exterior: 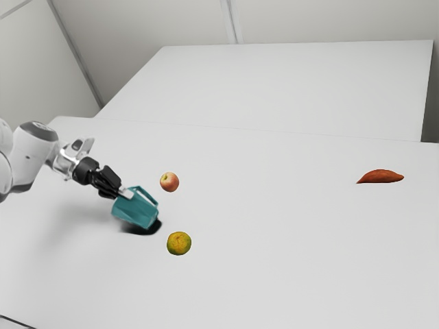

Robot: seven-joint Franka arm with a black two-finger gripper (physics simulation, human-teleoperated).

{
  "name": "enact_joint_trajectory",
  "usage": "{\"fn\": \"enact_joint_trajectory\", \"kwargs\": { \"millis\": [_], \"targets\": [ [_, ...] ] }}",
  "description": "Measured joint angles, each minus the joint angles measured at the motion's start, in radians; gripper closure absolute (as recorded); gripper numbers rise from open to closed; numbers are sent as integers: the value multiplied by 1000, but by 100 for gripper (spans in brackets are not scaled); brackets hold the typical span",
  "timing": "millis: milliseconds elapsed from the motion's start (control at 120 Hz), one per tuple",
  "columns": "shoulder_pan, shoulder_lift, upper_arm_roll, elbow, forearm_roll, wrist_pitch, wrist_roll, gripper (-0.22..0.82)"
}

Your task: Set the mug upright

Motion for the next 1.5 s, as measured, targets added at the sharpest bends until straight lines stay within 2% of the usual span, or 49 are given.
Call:
{"fn": "enact_joint_trajectory", "kwargs": {
  "millis": [125, 250, 350, 408, 558, 650, 842, 992, 1133, 1300, 1500],
  "targets": [
    [-5, -35, -10, 0, 4, -7, 11, 75],
    [-45, -111, -21, 0, 35, -2, 2, 77],
    [-80, -171, -60, 10, 117, 27, -33, 78],
    [-86, -194, -102, 31, 193, 54, -65, 78],
    [-93, -222, -271, 135, 472, 135, -173, 79],
    [-102, -230, -338, 150, 611, 193, -242, 79],
    [-135, -238, -380, 133, 798, 315, -386, 79],
    [-129, -276, -428, 9, 863, 425, -478, 79],
    [-139, -286, -484, -55, 935, 510, -559, 79],
    [-142, -274, -493, -138, 966, 594, -640, 79],
    [-129, -242, -494, -157, 975, 656, -714, 79]
  ]
}}
